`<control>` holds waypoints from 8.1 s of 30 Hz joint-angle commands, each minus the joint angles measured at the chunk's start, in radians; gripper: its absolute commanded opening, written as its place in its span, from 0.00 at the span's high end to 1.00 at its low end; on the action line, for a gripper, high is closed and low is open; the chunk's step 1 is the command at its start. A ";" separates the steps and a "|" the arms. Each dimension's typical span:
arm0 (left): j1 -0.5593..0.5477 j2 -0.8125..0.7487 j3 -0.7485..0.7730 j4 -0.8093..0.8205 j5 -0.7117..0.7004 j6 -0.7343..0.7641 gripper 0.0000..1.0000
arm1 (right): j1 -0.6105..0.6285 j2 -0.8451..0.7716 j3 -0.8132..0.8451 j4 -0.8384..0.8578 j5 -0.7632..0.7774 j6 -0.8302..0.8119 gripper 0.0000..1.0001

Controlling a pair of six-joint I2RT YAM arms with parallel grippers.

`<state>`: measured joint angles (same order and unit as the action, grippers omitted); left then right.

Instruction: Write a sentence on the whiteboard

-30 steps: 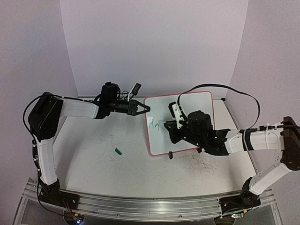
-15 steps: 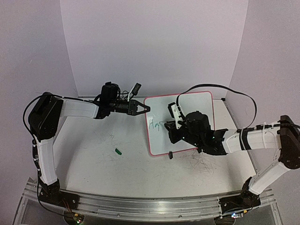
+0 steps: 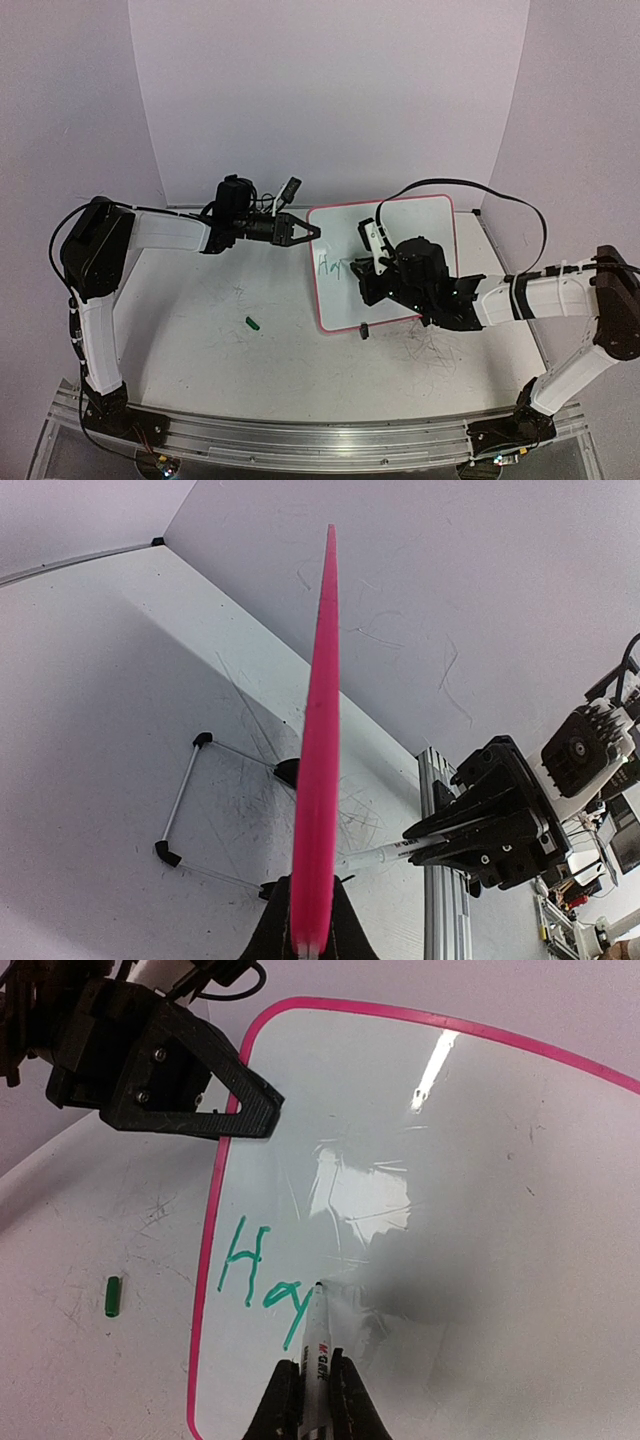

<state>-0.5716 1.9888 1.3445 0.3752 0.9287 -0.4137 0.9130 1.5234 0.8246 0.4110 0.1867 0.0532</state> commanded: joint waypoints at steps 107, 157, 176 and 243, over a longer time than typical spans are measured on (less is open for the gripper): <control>-0.033 -0.002 -0.007 -0.018 -0.011 0.030 1.00 | -0.018 -0.027 -0.024 -0.012 0.047 0.041 1.00; -0.036 0.000 -0.005 -0.018 -0.010 0.029 1.00 | -0.032 -0.040 -0.003 0.038 0.016 0.050 1.00; -0.036 -0.007 -0.010 -0.018 -0.010 0.030 1.00 | -0.033 -0.035 -0.009 0.017 0.095 0.066 1.00; -0.039 -0.019 -0.023 -0.018 -0.027 0.045 1.00 | -0.054 -0.211 -0.164 0.023 0.047 -0.031 1.00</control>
<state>-0.5776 1.9804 1.3308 0.3798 0.9199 -0.3963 0.8619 1.3220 0.6571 0.4173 0.2121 0.0470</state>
